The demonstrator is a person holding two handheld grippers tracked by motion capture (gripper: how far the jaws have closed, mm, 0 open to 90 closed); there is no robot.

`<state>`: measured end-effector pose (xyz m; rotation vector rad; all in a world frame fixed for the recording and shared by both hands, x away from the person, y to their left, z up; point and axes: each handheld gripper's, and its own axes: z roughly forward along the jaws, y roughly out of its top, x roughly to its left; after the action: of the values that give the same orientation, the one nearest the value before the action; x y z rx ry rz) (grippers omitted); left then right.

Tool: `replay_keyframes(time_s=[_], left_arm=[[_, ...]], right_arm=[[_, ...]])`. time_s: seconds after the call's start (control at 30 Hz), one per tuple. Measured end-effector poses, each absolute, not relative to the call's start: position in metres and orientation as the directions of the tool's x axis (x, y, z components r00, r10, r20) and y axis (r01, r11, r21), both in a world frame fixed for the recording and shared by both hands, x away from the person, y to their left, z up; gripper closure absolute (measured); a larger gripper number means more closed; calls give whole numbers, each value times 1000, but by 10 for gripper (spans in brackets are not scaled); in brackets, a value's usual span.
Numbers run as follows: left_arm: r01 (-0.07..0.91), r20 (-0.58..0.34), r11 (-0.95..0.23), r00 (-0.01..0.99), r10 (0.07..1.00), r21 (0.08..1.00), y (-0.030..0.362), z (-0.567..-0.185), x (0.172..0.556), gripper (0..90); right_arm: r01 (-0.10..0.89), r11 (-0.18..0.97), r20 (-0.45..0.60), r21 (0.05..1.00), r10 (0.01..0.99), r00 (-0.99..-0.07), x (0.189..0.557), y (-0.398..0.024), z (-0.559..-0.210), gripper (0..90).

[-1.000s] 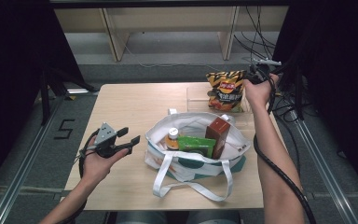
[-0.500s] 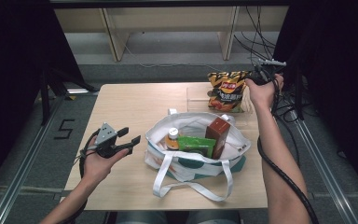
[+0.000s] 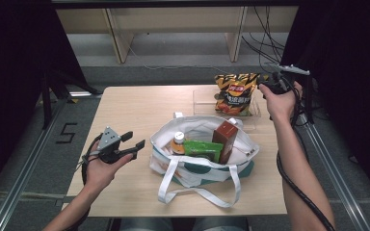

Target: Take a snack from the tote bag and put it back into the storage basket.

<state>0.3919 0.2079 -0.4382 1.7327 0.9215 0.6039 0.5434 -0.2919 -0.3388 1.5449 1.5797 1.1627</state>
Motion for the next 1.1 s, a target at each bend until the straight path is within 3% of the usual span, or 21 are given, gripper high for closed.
replay_keyframes(time_s=[1.1], left_arm=[[293, -28, -178, 584, 811, 939, 207, -439, 392, 394]], right_arm=[[399, 11, 130, 917, 937, -325, 453, -278, -347, 454]])
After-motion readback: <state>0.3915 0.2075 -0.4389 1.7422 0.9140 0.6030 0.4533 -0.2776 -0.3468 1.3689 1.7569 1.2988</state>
